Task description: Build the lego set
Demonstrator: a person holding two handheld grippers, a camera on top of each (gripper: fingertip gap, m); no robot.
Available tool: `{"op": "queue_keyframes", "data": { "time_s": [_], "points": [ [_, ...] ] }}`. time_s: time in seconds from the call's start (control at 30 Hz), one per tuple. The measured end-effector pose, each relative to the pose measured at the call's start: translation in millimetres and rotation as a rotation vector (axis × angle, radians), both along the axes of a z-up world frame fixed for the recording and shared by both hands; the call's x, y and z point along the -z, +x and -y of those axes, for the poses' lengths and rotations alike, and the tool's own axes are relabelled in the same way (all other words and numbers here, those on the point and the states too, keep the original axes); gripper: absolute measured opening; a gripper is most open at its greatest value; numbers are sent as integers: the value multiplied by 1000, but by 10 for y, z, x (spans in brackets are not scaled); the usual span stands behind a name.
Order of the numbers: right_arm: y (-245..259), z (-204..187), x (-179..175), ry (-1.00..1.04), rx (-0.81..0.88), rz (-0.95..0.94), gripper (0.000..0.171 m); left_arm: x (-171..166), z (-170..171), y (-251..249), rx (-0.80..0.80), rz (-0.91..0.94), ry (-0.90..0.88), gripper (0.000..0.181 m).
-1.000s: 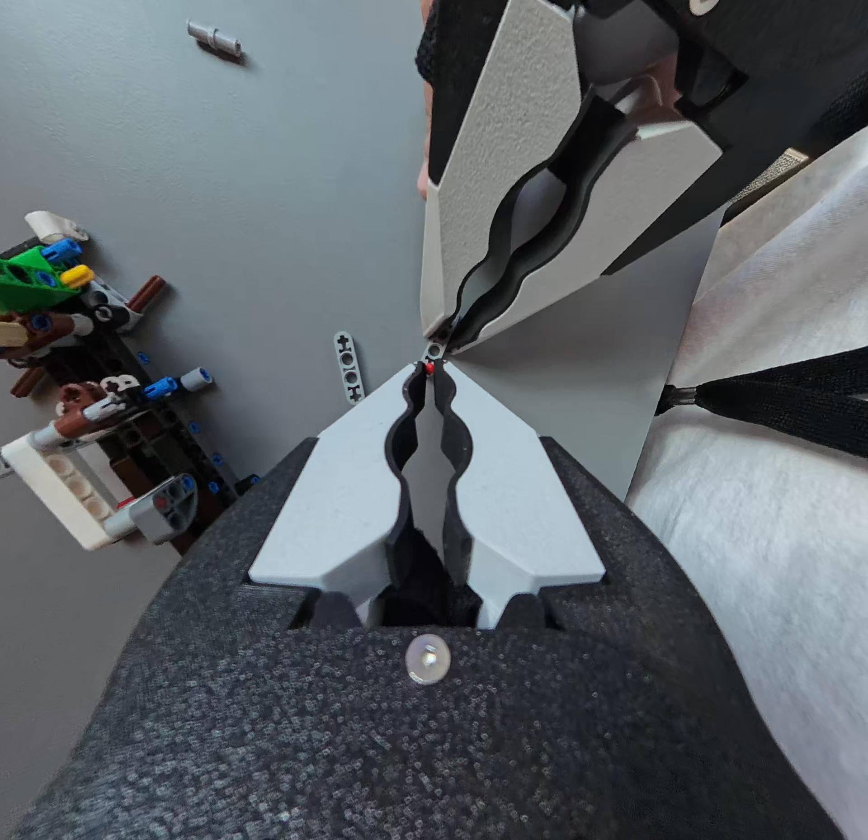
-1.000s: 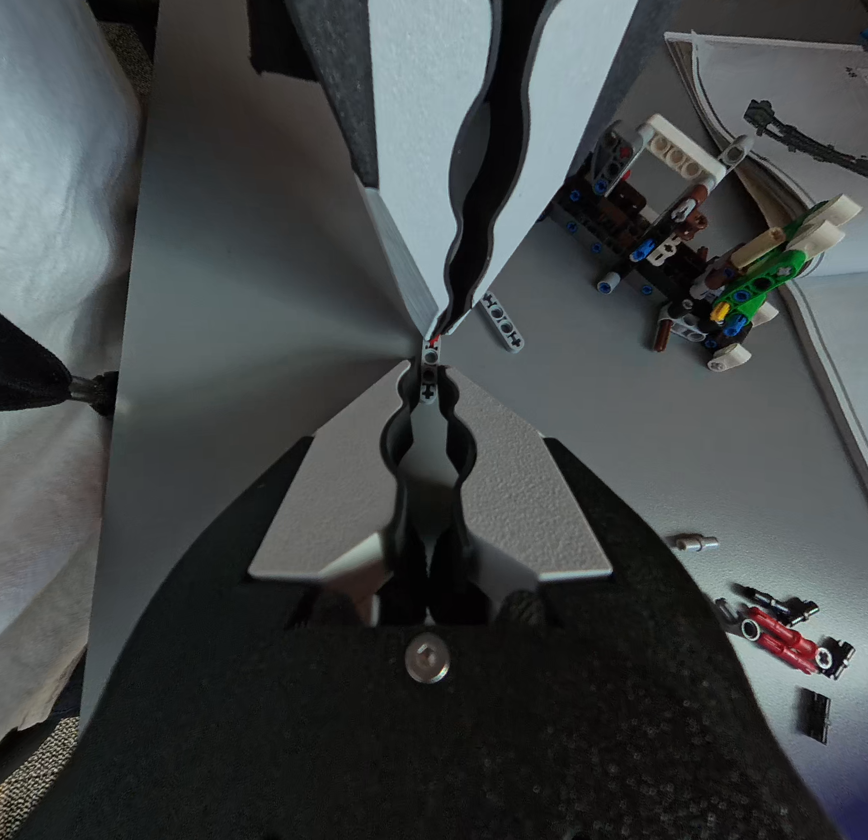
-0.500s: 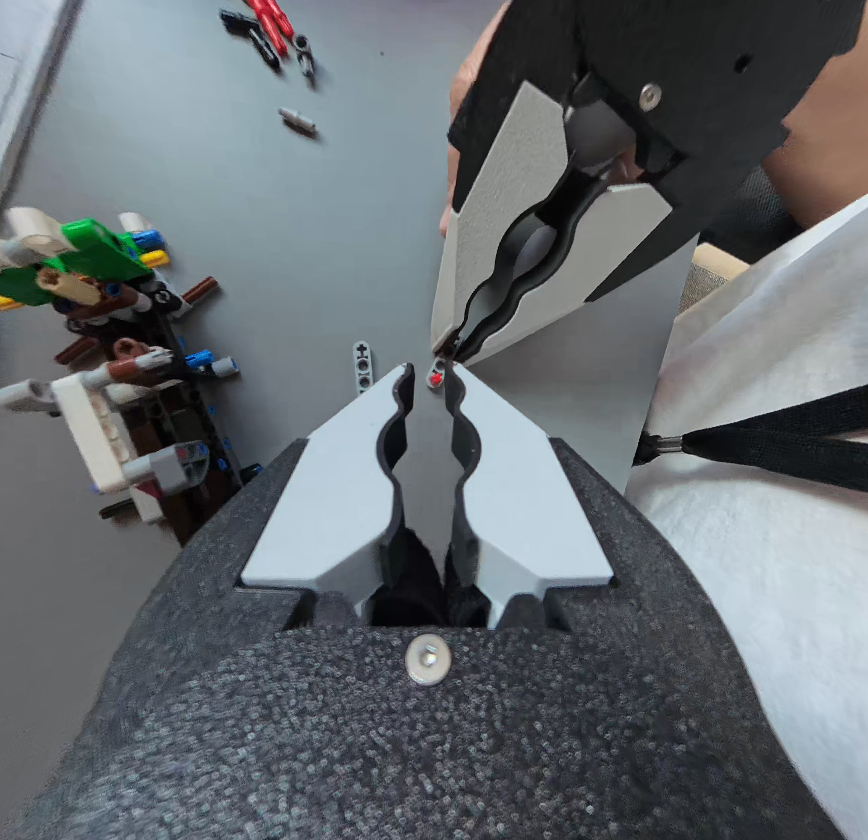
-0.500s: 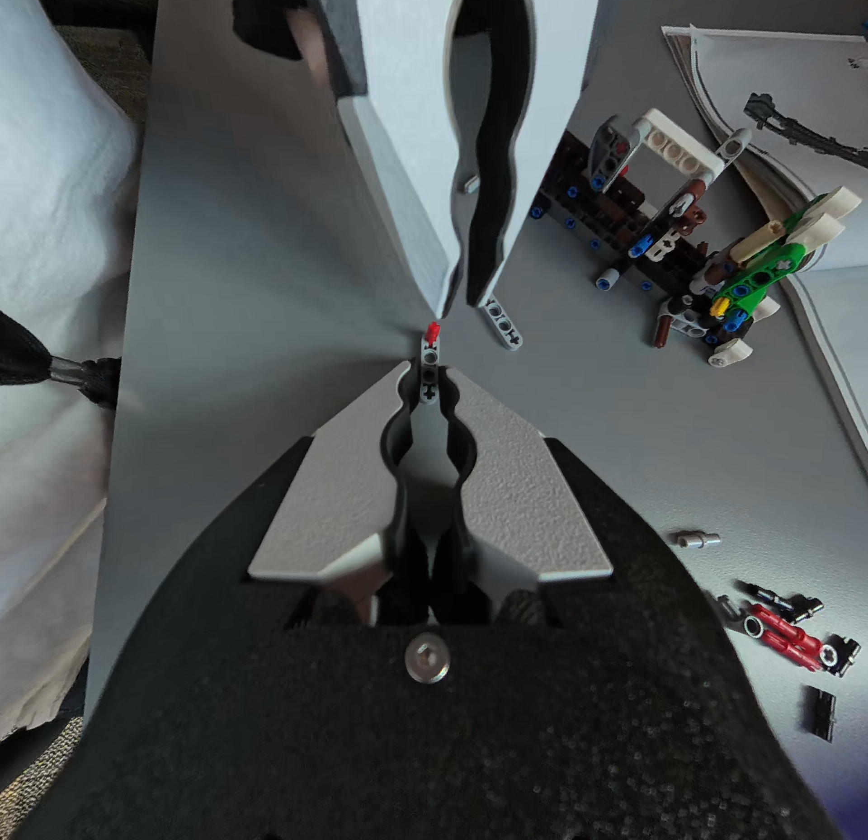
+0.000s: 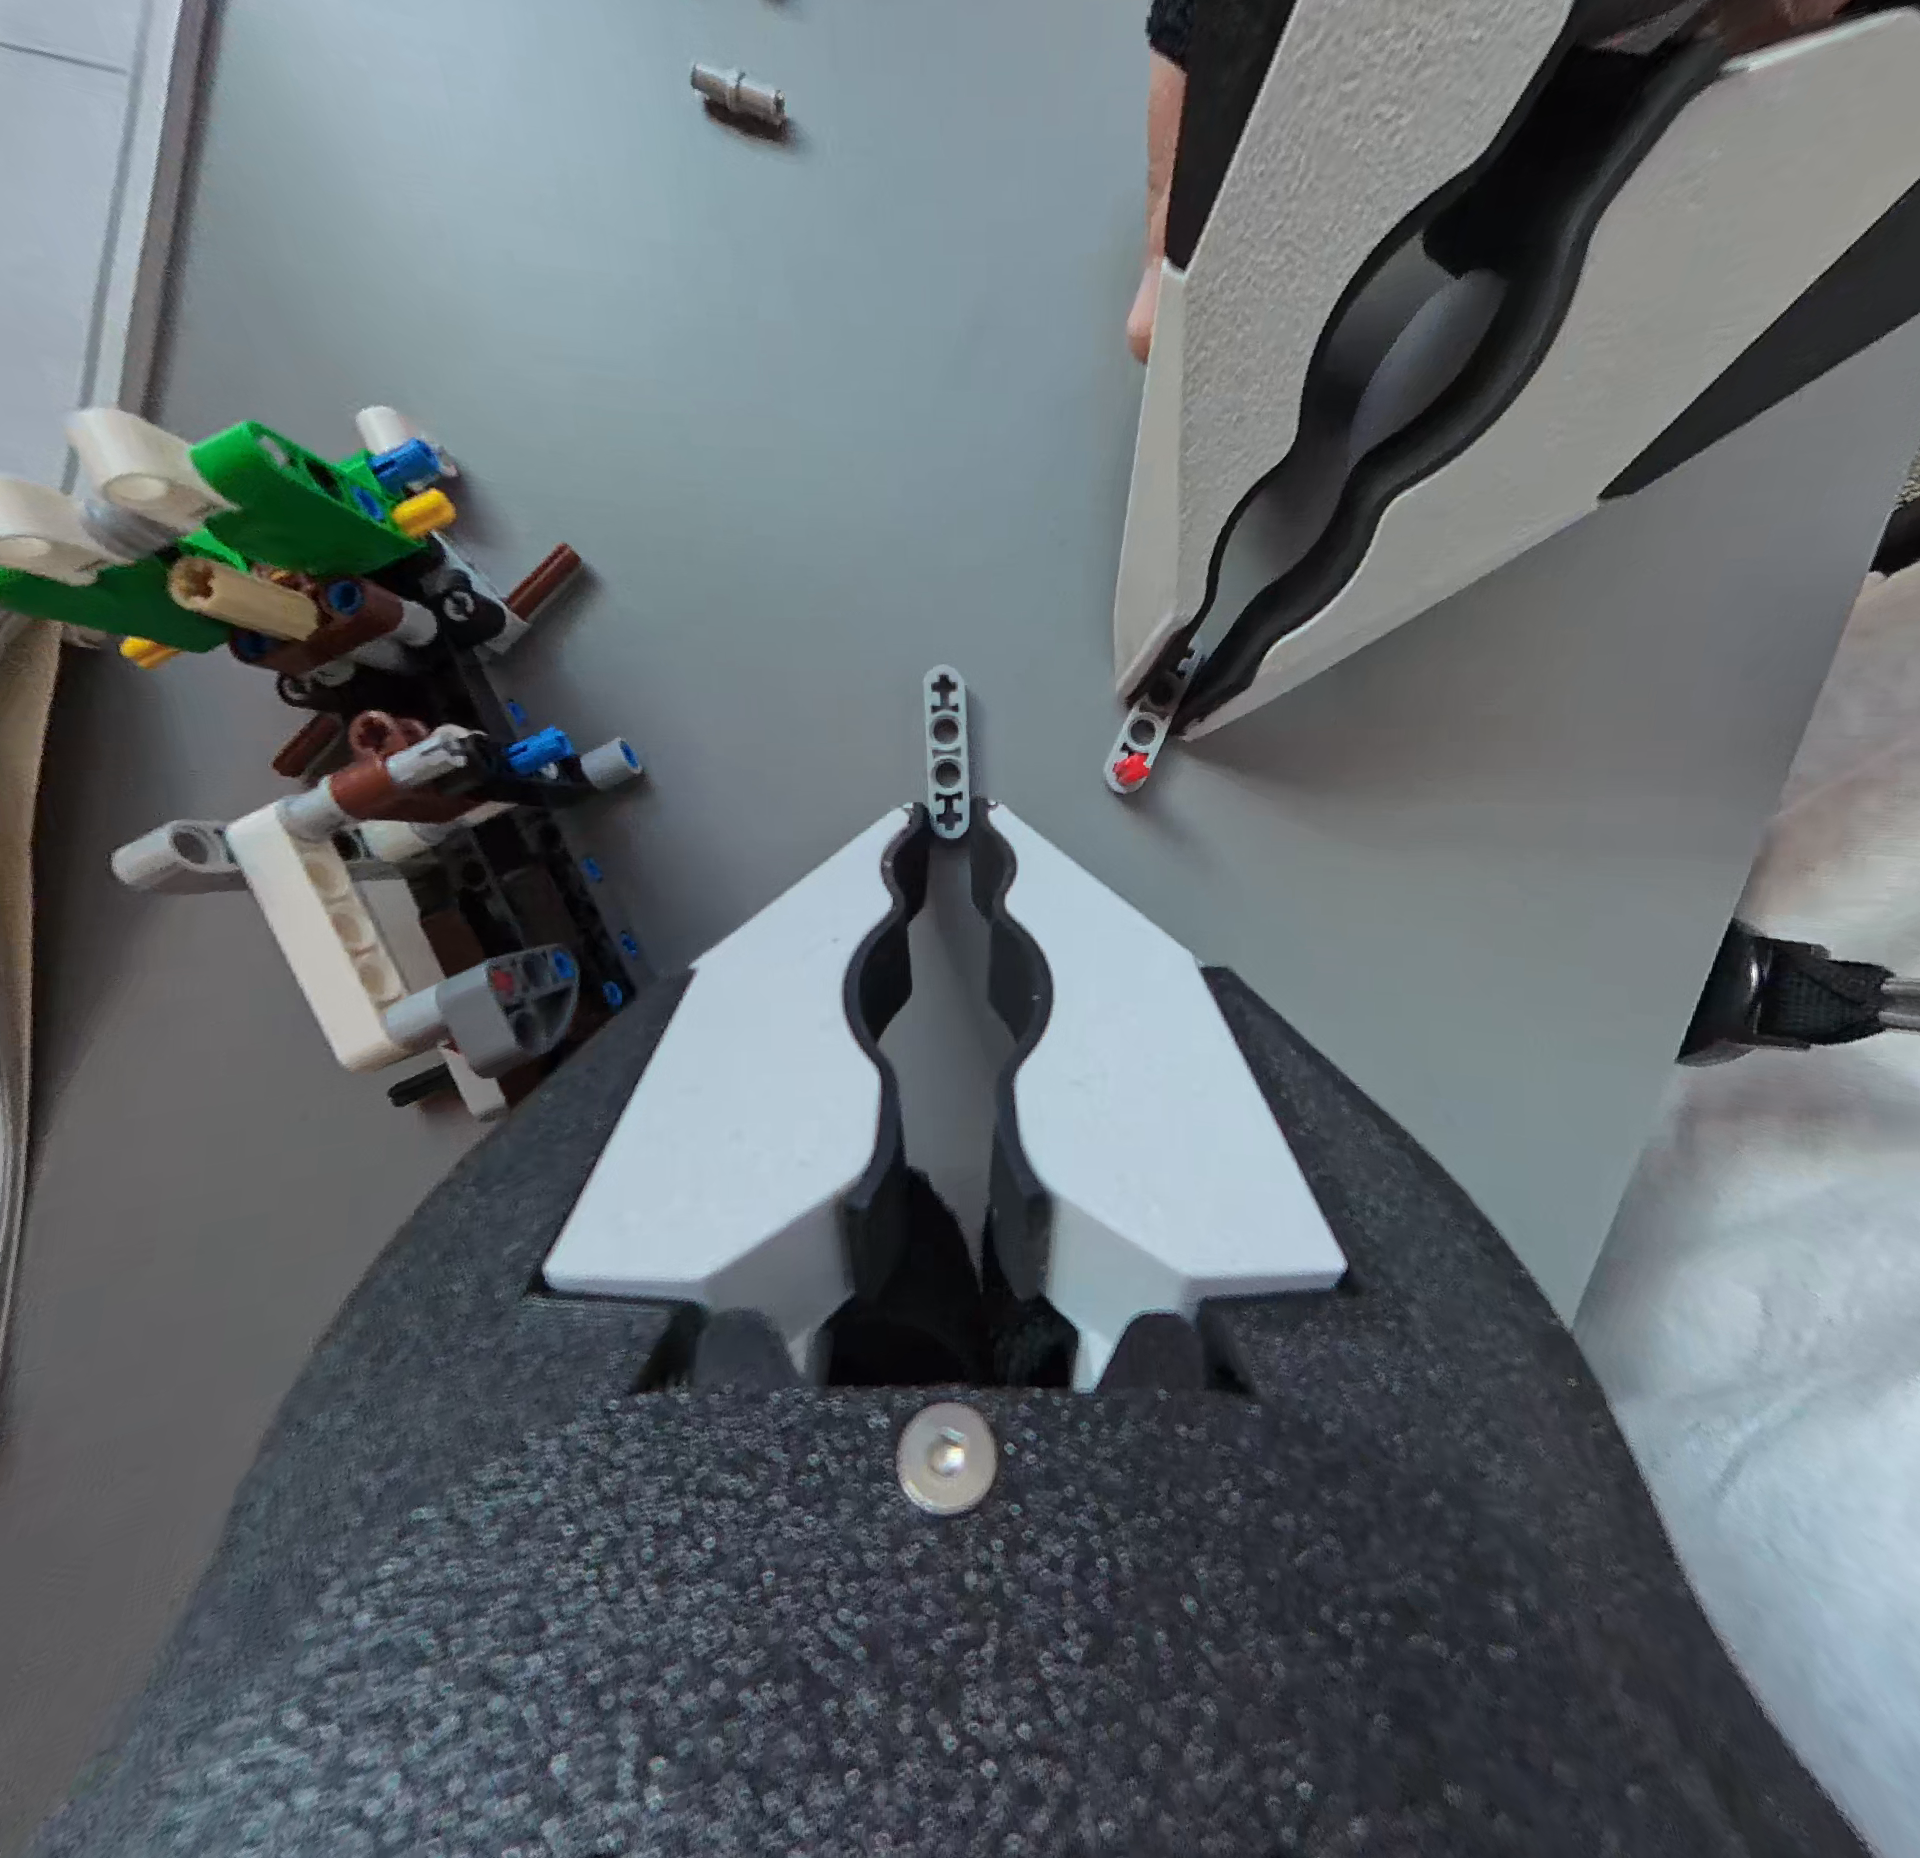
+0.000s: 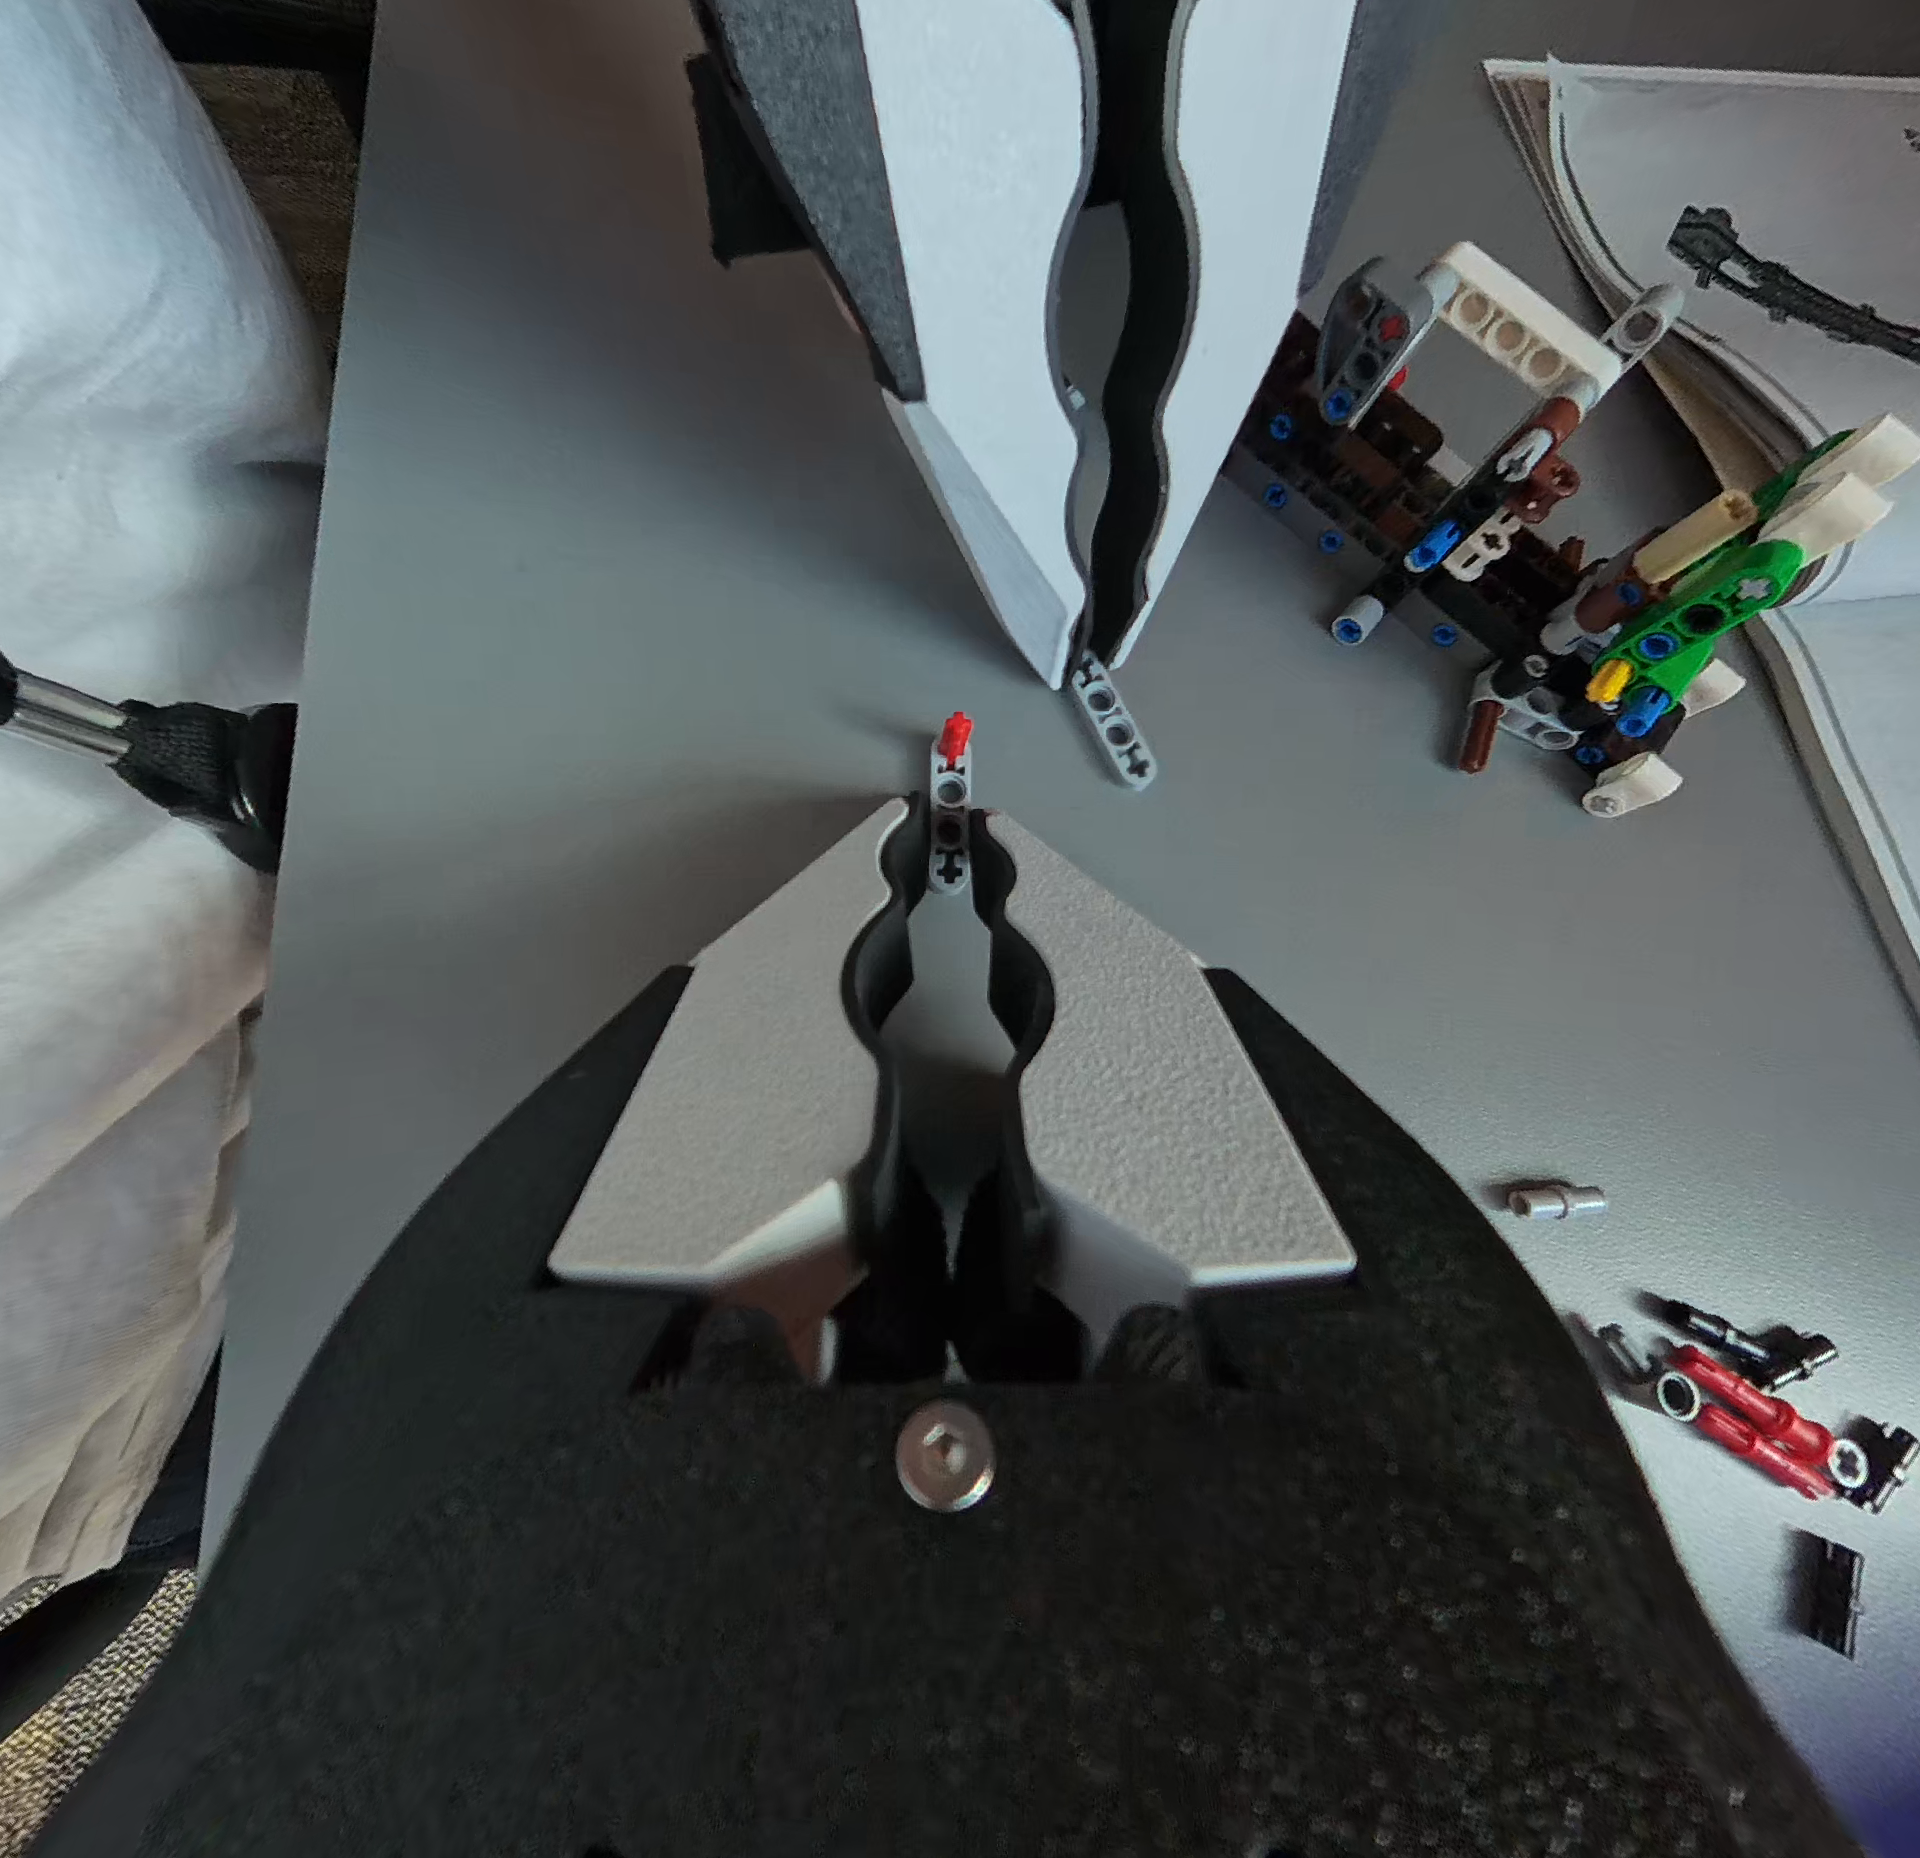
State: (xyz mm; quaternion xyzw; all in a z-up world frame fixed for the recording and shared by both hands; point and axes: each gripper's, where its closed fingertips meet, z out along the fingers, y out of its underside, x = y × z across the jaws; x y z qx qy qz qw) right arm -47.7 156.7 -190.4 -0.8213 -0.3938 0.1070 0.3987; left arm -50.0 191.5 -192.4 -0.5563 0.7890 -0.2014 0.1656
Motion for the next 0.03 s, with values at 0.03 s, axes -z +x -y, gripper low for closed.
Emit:
{"op": "queue_keyframes", "data": {
  "time_s": [0.03],
  "points": [
    [0,1,-1,-1,0,-1,7,1,0,-2,5,5,8,6]
  ]
}}
